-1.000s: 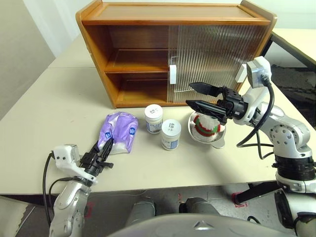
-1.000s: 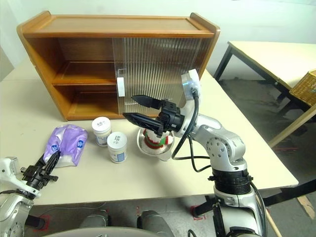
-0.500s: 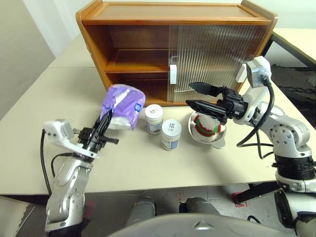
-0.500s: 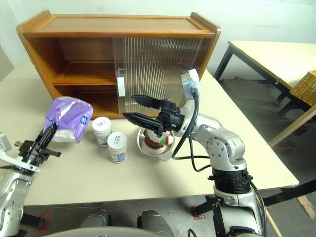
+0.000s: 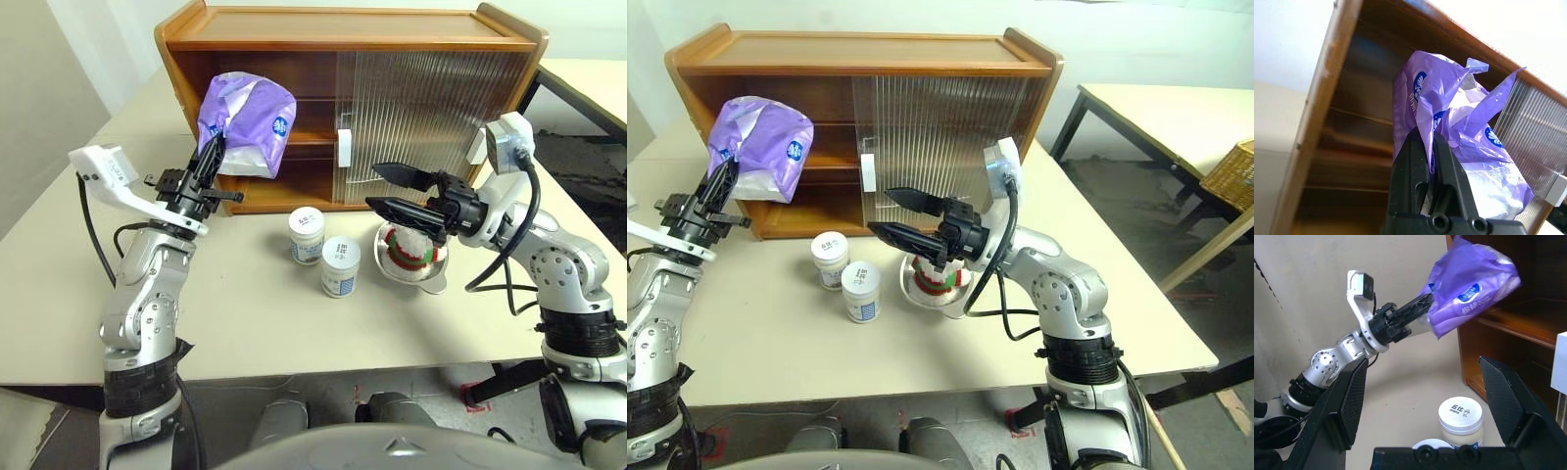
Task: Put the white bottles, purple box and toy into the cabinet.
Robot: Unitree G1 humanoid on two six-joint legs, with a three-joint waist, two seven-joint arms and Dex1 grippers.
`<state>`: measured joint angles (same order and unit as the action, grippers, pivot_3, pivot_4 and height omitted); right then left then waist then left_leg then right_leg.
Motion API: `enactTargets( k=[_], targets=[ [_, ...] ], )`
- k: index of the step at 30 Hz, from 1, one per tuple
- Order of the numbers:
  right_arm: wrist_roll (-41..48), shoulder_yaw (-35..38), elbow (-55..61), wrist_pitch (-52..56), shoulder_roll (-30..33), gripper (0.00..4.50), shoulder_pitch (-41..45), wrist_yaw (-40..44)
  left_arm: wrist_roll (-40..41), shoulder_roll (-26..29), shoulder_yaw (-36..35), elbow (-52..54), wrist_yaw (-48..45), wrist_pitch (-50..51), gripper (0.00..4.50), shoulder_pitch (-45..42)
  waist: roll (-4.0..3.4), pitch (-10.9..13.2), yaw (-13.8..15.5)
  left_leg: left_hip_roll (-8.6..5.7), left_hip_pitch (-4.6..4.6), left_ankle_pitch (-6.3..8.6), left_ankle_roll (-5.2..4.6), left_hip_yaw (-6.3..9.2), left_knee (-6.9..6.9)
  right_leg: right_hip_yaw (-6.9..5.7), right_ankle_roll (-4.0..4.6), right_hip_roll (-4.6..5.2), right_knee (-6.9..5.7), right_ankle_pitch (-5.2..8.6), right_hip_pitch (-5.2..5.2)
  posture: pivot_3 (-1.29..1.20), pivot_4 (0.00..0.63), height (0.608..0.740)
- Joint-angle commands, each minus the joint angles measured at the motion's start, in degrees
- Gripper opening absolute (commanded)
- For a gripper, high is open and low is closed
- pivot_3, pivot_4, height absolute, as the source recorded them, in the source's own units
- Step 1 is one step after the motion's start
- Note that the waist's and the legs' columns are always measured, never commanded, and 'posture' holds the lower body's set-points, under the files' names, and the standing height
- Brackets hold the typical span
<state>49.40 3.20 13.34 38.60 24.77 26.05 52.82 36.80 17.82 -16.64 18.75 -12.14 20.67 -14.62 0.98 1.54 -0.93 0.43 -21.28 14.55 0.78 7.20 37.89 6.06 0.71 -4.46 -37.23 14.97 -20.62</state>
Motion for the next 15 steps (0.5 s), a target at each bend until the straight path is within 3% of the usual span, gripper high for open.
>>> enactTargets(
  k=[1,15],
  targets=[
    [-0.3,0.1,1.1,-0.5,-0.2,4.5,-0.4,-0.6,-1.8,-0.5,1.2,-3.1,4.7,4.6,0.04,-4.1,0.1,0.1,-0.1,0.0,0.0,-0.01,0.0,-0.02,0.0,-0.02,-0.02,0.0,0.0,-0.02,0.0,-0.07,0.029,0.74],
    [-0.3,0.2,2.1,-1.5,-0.7,4.5,-1.8,-1.9,-6.8,-1.7,2.5,-14.3,11.2,10.5,0.04,-19.8,0.27,0.2,-0.6,-0.05,-0.01,-0.01,-0.03,-0.24,0.02,0.0,-0.35,-0.05,0.05,-0.12,0.03,-0.09,0.029,0.74]
  ],
)
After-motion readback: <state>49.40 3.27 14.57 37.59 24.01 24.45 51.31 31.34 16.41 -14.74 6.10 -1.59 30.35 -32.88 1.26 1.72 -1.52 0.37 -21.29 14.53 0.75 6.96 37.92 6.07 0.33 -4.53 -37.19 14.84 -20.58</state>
